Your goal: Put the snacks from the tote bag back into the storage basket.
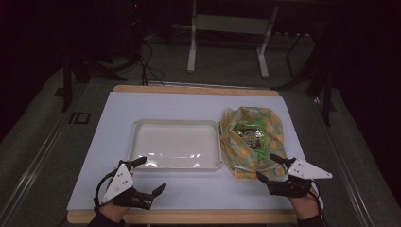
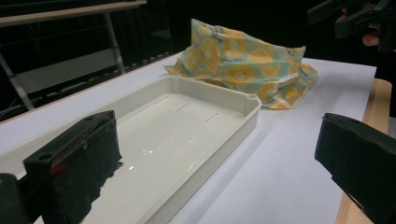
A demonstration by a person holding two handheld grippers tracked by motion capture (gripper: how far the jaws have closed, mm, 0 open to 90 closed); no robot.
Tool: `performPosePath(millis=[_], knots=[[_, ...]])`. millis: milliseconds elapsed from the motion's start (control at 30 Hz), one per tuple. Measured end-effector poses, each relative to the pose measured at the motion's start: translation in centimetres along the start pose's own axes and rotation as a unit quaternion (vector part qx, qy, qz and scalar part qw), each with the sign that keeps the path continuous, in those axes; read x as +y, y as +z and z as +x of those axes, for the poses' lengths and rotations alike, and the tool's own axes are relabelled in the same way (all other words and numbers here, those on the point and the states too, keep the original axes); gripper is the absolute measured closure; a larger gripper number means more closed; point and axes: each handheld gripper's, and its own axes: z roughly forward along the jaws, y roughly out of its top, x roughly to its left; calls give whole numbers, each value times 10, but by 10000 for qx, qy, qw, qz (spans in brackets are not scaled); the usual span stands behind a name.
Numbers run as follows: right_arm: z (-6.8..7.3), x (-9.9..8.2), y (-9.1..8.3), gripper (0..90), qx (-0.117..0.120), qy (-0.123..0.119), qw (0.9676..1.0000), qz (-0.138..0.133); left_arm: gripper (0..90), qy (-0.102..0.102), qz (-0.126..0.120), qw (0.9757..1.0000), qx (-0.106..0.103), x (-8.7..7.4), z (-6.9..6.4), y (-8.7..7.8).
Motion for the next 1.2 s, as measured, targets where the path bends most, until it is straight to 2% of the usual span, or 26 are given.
performPosePath(millis=[33,67,133,333,433,533,600,700,867,1000,1133,1200], knots=[[0,0,0,183,0,0,10000,0,5,0,0,10000,0,0,0,0],[0,-1,-1,142,116,-9,9999,23,5,-12,-10,10000,-14,0,0,0],[1,-2,-1,131,255,4,9997,67,5,-36,-8,10000,-40,-1,0,0],[1,-2,1,123,388,-72,9989,242,5,-13,23,9999,-100,-1,-3,-1],[3,-1,0,115,530,-109,9983,206,5,-16,22,9999,-124,-1,-4,-1],[6,2,-1,117,556,-208,9981,184,5,-15,15,9999,-131,-1,-3,-2],[8,3,-1,117,780,-219,9966,133,5,-28,8,9999,-140,-1,-3,-1],[12,6,0,118,884,-284,9956,124,5,-5,27,9999,-147,-2,-4,0],[17,14,-1,118,933,-439,9947,29,5,16,-24,9998,-218,-1,-5,-1],[16,21,-5,118,996,-442,9940,-86,5,7,-104,9996,-277,0,-6,-1],[15,25,-6,118,976,-481,9940,-131,5,88,-160,9993,-316,1,-8,-1],[14,27,-7,118,996,-478,9938,-151,4,189,-126,9995,-233,1,-10,0]])
